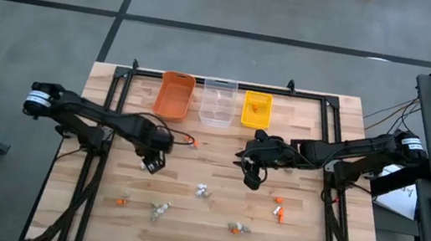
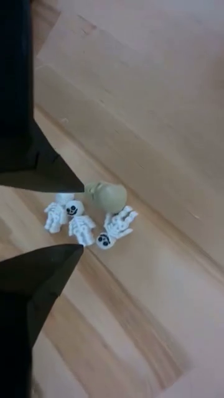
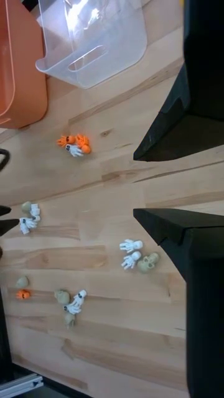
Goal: Sort Halloween decoration
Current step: Put the gray skull toy into the transparent bin, then put the white skeleton toy into the orange bin
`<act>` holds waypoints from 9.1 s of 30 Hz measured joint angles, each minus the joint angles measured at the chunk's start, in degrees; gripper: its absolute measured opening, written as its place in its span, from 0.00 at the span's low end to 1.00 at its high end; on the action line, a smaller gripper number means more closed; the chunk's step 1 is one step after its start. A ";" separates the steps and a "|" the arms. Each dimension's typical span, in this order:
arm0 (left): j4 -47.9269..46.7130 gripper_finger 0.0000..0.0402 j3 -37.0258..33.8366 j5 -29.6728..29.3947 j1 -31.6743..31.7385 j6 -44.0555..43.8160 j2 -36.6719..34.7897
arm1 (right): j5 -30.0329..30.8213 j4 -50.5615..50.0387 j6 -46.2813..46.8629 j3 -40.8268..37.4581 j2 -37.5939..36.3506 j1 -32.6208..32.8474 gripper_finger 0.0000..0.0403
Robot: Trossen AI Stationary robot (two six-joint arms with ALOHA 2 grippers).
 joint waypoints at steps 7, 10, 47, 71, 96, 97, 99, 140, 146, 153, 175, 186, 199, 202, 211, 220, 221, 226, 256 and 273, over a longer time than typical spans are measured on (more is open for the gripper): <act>0.67 0.38 0.00 -2.05 0.00 0.17 3.44 | 0.00 -0.02 0.00 0.00 0.00 0.00 0.30; 0.73 0.38 0.00 -2.95 0.00 0.29 4.42 | 0.00 -0.04 0.00 0.00 0.00 0.00 0.30; 5.29 0.32 -2.07 -5.07 0.00 1.57 5.58 | 0.00 0.00 0.61 -0.01 0.02 0.00 0.30; 6.71 0.17 -5.69 -4.90 0.00 -0.13 5.54 | 0.00 0.02 0.48 -0.01 0.04 0.00 0.30; 7.74 0.03 5.28 -8.73 0.39 10.56 -3.43 | -0.03 -0.35 0.32 -0.01 0.04 0.00 0.30; 8.43 0.03 6.67 -9.18 0.67 12.51 -3.41 | -0.06 -0.52 0.29 -0.02 0.04 0.00 0.30; 10.12 0.03 9.67 -9.83 1.50 16.88 -3.01 | -0.13 -1.38 0.27 0.00 -0.08 0.00 0.30; 11.95 0.04 52.39 -5.39 30.08 61.83 37.25 | -0.09 -11.06 -0.59 -0.02 -4.90 3.61 0.30; 8.78 0.06 55.75 -5.38 30.51 63.16 40.74 | -0.08 -11.06 -0.58 -0.02 -4.90 3.61 0.30; 5.19 0.06 55.95 -0.78 31.21 64.46 42.12 | -0.07 -11.06 -0.57 -0.02 -4.90 3.61 0.30; 6.36 0.07 54.64 6.36 32.52 62.29 42.19 | 0.00 -10.86 -0.20 -0.02 -4.90 3.61 0.30; 7.58 0.07 54.01 6.32 32.65 58.36 42.19 | -0.02 -10.85 -0.20 -0.04 -4.90 3.61 0.30; 7.25 0.07 54.01 6.18 32.66 58.38 45.96 | -0.03 -10.78 0.00 -0.88 -4.92 3.58 0.30; 7.28 0.07 54.01 6.17 32.70 58.40 45.99 | -0.02 -10.71 0.02 -0.92 -4.92 3.58 0.30; 7.26 0.10 54.01 6.10 32.76 57.68 45.99 | -0.02 -10.60 0.02 -0.91 -4.92 3.58 0.30; 6.84 0.26 54.13 6.02 32.76 57.05 45.99 | -0.03 -10.60 0.55 -0.92 -4.92 3.58 0.30; 6.06 0.27 54.41 6.01 32.76 57.05 45.99 | -0.02 -10.60 0.77 -0.92 -4.92 3.58 0.30; 2.46 0.29 56.91 6.05 32.76 56.80 45.72 | -0.02 -10.62 3.20 -0.90 -4.92 3.58 0.30; 23.57 0.27 31.85 4.85 19.19 46.10 2.48 | -4.40 -19.15 36.67 -0.85 -0.15 3.61 0.30; 45.86 0.25 1.62 0.50 10.32 37.53 -18.15 | -11.37 -31.10 48.85 -0.83 0.02 7.23 0.30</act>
